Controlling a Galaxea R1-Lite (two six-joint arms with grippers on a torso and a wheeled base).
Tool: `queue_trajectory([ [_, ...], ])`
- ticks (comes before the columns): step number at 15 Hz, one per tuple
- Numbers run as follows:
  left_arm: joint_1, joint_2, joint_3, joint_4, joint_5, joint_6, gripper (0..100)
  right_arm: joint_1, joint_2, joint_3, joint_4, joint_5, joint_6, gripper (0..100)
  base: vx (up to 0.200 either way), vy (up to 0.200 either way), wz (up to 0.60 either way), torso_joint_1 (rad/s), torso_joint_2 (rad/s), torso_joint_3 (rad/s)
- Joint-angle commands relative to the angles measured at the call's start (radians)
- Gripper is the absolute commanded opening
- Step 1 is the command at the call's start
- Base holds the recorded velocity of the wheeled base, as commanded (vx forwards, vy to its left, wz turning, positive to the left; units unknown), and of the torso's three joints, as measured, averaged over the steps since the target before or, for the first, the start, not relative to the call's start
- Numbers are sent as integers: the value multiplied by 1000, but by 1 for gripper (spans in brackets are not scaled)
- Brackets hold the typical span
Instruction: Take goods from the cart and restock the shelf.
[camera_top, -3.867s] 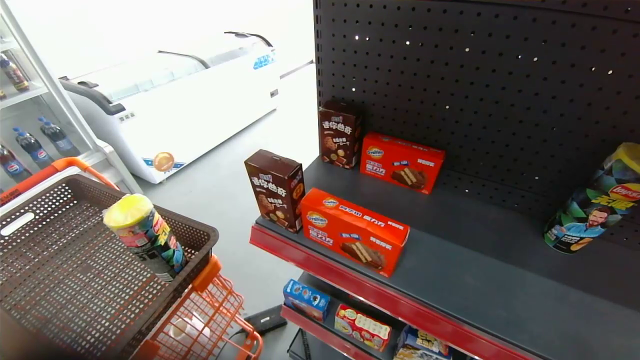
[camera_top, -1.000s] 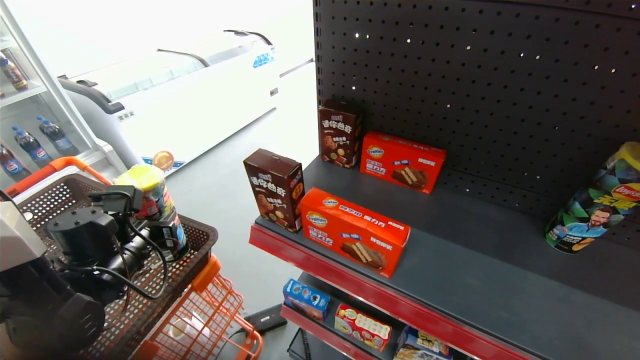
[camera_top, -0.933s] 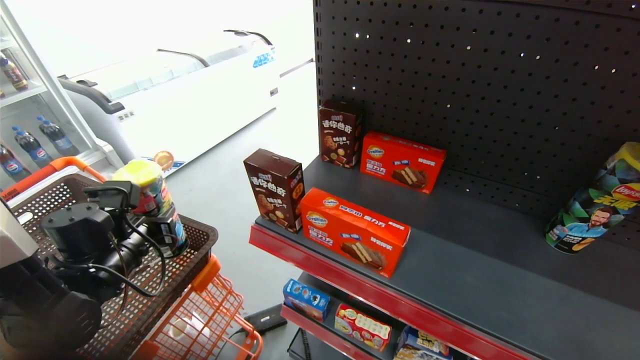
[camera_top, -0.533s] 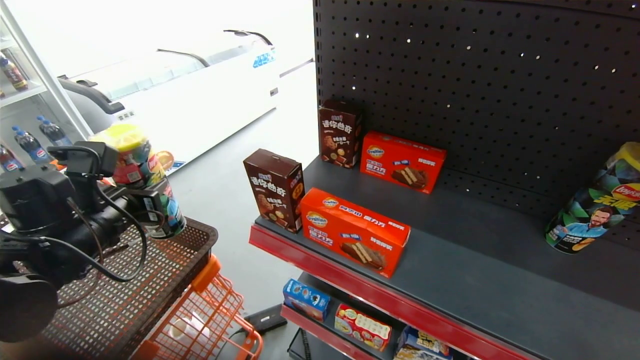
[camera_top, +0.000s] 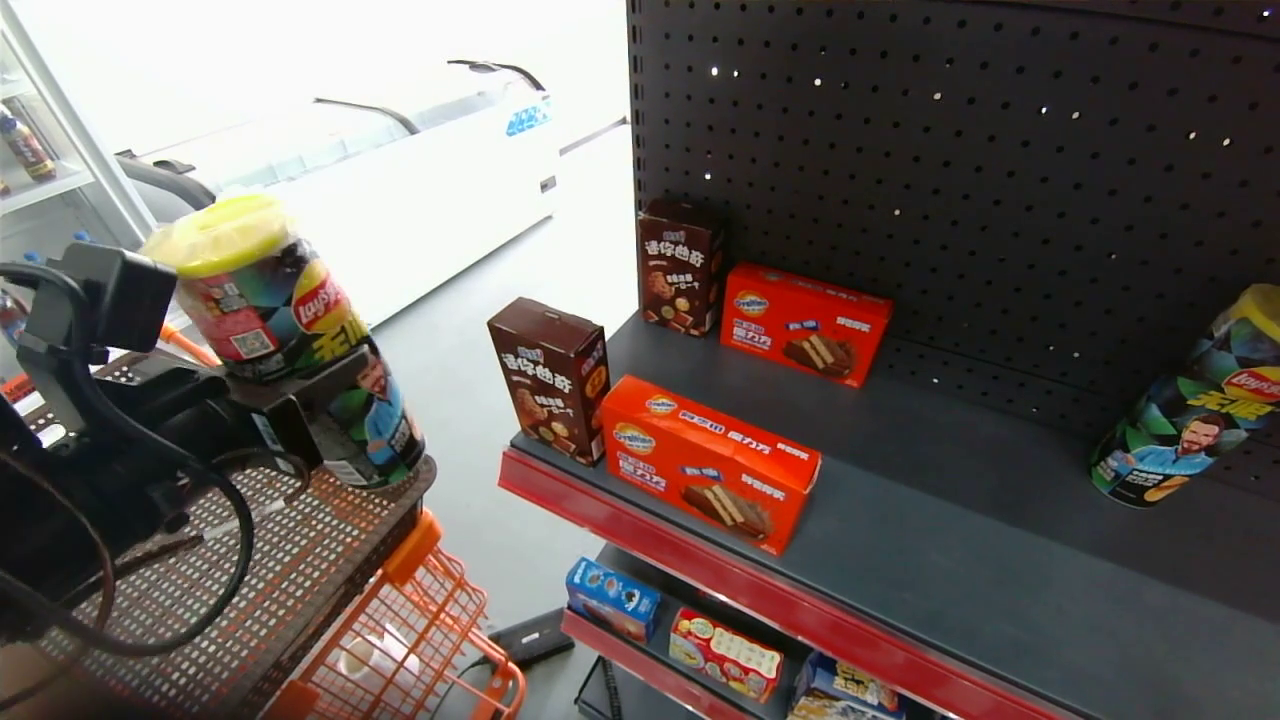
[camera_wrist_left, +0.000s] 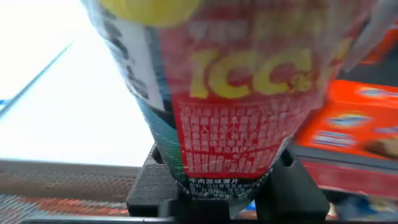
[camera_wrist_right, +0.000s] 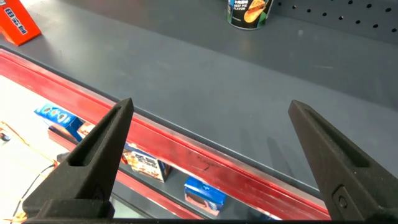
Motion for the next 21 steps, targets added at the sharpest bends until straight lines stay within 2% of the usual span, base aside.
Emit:
queue_trajectory([
  [1,-182,-129,59,13,-38,-35,0,0,0,0,0,0,0,100,0,0,0,0,0,0],
  [2,-200,-135,70,20,-43,-33,0,0,0,0,0,0,0,100,0,0,0,0,0,0],
  [3,-240,-149,72,28,-43,-32,0,0,0,0,0,0,0,100,0,0,0,0,0,0],
  [4,-314,-162,70,42,-40,-32,0,0,0,0,0,0,0,100,0,0,0,0,0,0],
  [6,-372,-167,56,82,-44,-32,0,0,0,0,0,0,0,100,0,0,0,0,0,0],
  [7,-418,-182,47,140,-51,-30,0,0,0,0,0,0,0,100,0,0,0,0,0,0],
  [10,-437,-175,56,160,-107,-27,0,0,0,0,0,0,0,100,0,0,0,0,0,0],
  [11,-435,-170,36,163,-158,-30,0,0,0,0,0,0,0,100,0,0,0,0,0,0],
  [12,-434,-170,32,166,-167,-30,0,0,0,0,0,0,0,100,0,0,0,0,0,0],
  [13,-432,-153,13,165,-222,-33,0,0,0,0,0,0,0,100,0,0,0,0,0,0],
  [16,-444,-113,23,154,-285,-33,0,0,0,0,0,0,0,100,0,0,0,0,0,0],
  [21,-493,-70,-34,154,-304,-33,0,0,0,0,0,6,-3,100,0,0,0,0,0,0],
])
